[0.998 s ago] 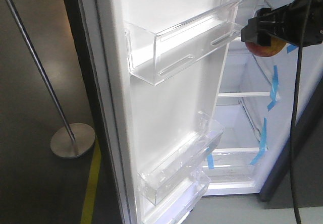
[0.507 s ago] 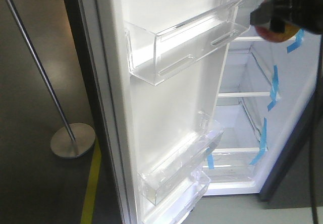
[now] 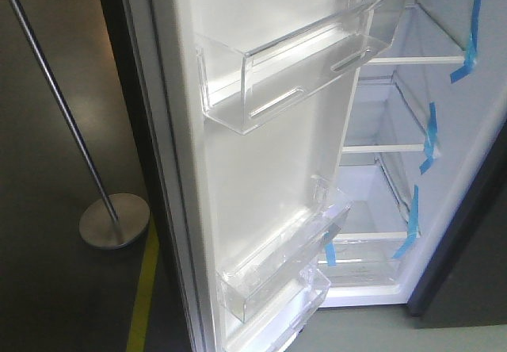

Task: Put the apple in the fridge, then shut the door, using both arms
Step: 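Lower the apple into the top clear door bin with the right gripper, then open the right gripper to release the apple in the door bin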

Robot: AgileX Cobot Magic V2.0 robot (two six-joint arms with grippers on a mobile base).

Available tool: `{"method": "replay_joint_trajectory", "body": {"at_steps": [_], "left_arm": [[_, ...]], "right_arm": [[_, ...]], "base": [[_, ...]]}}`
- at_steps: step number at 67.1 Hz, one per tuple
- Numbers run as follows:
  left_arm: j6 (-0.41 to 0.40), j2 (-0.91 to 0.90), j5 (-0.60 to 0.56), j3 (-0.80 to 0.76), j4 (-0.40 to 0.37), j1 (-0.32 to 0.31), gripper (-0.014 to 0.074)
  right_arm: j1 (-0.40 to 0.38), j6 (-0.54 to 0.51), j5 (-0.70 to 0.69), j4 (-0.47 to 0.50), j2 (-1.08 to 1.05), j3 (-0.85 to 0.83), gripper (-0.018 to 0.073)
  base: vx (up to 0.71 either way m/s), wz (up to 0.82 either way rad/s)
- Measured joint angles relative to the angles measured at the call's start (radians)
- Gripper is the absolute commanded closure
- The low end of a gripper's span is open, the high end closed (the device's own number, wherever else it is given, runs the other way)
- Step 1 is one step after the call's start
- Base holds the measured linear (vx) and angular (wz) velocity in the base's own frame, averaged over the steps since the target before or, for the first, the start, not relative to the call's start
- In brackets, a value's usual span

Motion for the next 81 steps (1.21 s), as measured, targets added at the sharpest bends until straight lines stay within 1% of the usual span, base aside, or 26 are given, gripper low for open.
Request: {"method": "replay_joint_trajectory", "body": {"at_steps": [5, 13, 22, 34, 39, 44, 58, 66, 70, 74, 81], "left_arm": [[-0.001, 0.0, -0.015, 0.0, 0.0, 0.0, 0.0604], [-0.001, 0.0, -0.031, 0.0, 0.0, 0.0, 0.0604], [-0.003, 0.0, -0.043, 0.0, 0.0, 0.0, 0.0604], [-0.003, 0.0, -0.05, 0.0, 0.0, 0.0, 0.0604], [-0.003, 0.0, -0.051, 0.0, 0.0, 0.0, 0.0604], [-0.003, 0.0, -0.051, 0.0, 0.0, 0.0, 0.0604], [-0.004, 0.0, -0.064, 0.0, 0.0, 0.0, 0.0604], [-0.004, 0.0, -0.093, 0.0, 0.0, 0.0, 0.0604], [-0.006, 0.0, -0.113, 0.0, -0.004, 0.0, 0.0604], [-0.017, 0.0, -0.134, 0.0, -0.017, 0.0, 0.0604], [-0.059, 0.0, -0.154, 0.0, -0.054, 0.0, 0.0604]], "right_arm": [[0.0, -0.038, 0.035, 0.041, 0.059, -0.043, 0.0416], [0.0, -0.055, 0.089, 0.05, 0.143, -0.094, 0.0359], [0.0, -0.064, 0.116, 0.05, 0.193, -0.11, 0.023], [0.0, -0.064, 0.128, 0.049, 0.219, -0.11, 0.0017], [0.0, -0.064, 0.128, 0.046, 0.222, -0.11, -0.0042], [0.0, -0.064, 0.126, 0.039, 0.222, -0.11, -0.0065], [0.0, -0.043, 0.124, 0.006, 0.222, -0.117, -0.0047], [0.0, -0.037, 0.123, 0.001, 0.217, -0.117, 0.0013], [0.0, -0.036, 0.123, -0.002, 0.204, -0.117, 0.0069], [0.0, -0.036, 0.123, -0.003, 0.182, -0.117, 0.0149], [-0.002, -0.033, 0.139, -0.013, 0.124, -0.117, 0.037]], "base": [[0.0, 0.0], [0.0, 0.0], [0.0, 0.0], [0.0, 0.0], [0.0, 0.0], [0.0, 0.0], [0.0, 0.0], [0.0, 0.0], [0.0, 0.0], [0.0, 0.0], [0.0, 0.0]]}}
